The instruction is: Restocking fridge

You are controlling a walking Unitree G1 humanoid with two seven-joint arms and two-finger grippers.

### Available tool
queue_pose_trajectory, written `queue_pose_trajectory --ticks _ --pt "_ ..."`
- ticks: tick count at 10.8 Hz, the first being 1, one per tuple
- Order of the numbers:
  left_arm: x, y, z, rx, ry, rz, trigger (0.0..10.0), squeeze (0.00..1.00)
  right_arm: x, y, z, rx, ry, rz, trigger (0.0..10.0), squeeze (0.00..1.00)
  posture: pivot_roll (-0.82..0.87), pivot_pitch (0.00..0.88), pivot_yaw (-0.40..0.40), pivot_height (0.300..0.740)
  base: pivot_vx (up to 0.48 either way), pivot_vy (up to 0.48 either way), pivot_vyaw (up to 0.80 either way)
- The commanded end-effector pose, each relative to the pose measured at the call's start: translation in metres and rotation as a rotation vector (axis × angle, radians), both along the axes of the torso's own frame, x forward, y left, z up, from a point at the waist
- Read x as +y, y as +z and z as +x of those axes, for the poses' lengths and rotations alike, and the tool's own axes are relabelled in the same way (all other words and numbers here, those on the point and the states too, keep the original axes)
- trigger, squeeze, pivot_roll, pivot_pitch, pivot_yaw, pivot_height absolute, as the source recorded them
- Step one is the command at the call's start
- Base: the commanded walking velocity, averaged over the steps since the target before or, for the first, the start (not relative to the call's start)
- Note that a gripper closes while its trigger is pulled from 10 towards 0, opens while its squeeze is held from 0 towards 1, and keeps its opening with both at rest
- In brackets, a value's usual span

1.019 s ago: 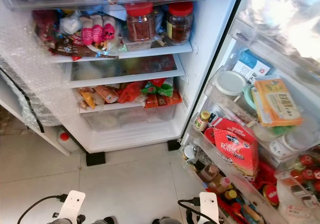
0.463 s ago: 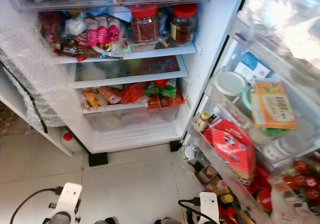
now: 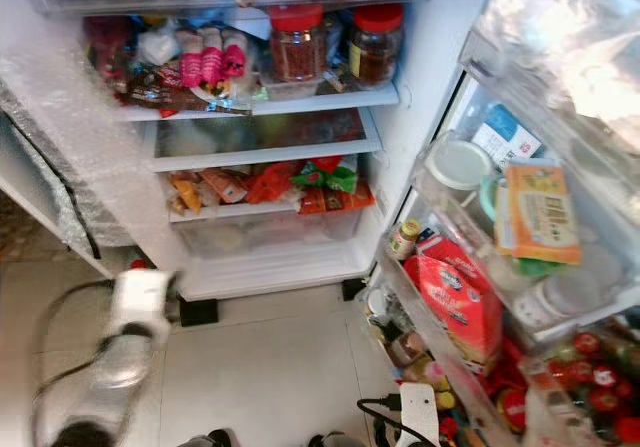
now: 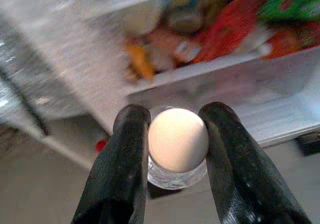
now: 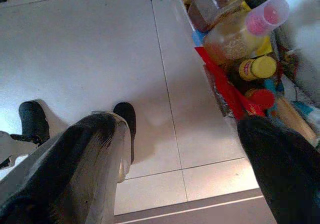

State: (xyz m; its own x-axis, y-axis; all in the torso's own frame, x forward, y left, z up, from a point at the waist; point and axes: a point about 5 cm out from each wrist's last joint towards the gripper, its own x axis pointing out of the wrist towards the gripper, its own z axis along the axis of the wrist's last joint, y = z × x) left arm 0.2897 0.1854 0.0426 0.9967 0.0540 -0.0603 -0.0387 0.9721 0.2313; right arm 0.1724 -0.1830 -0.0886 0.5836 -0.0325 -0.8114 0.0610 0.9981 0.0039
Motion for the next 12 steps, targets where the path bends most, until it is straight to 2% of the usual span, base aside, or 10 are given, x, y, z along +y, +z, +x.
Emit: queue_pose_trajectory --ticks 1,2,3,5,7,10,12 --pt "0.006 0.000 -0.005 -0.019 0.006 -0.009 10.0 0.00 -0.002 -0.005 -0.011 0.041 0.001 -0.004 10.0 0.00 -0.14 0.203 -0.047 0.740 0.000 0.000 0.00" --pt "0.003 0.005 -0.009 -0.052 -0.031 -0.062 10.0 0.00 -0.002 -0.005 -0.011 0.042 0.002 -0.006 10.0 0.00 -0.14 0.203 -0.045 0.740 0.000 0.000 0.00" --pt "-0.005 0.005 -0.021 -0.035 -0.083 -0.175 10.0 0.00 -0.002 -0.005 -0.012 0.043 0.004 -0.007 10.0 0.00 -0.14 0.202 -0.041 0.740 0.000 0.000 0.00" --pt "-0.010 0.005 -0.040 -0.027 -0.097 -0.185 10.0 0.00 -0.002 -0.005 -0.011 0.041 0.008 -0.007 10.0 0.00 -0.14 0.207 -0.047 0.740 0.000 0.000 0.00" --pt "-0.009 0.010 -0.041 -0.022 -0.099 -0.183 10.0 0.00 -0.003 -0.005 -0.011 0.043 0.020 -0.012 10.0 0.00 -0.14 0.207 -0.050 0.740 0.000 0.000 0.00" --pt "-0.012 0.017 -0.032 -0.019 -0.117 -0.184 10.0 0.00 -0.003 -0.005 -0.011 0.040 0.022 -0.023 10.0 0.00 -0.14 0.208 -0.048 0.740 0.000 0.000 0.00" --pt "-0.015 0.020 -0.032 -0.008 -0.130 -0.179 10.0 0.00 -0.003 -0.005 -0.011 0.041 0.024 -0.029 10.0 0.00 -0.14 0.208 -0.047 0.740 0.000 0.000 0.00"
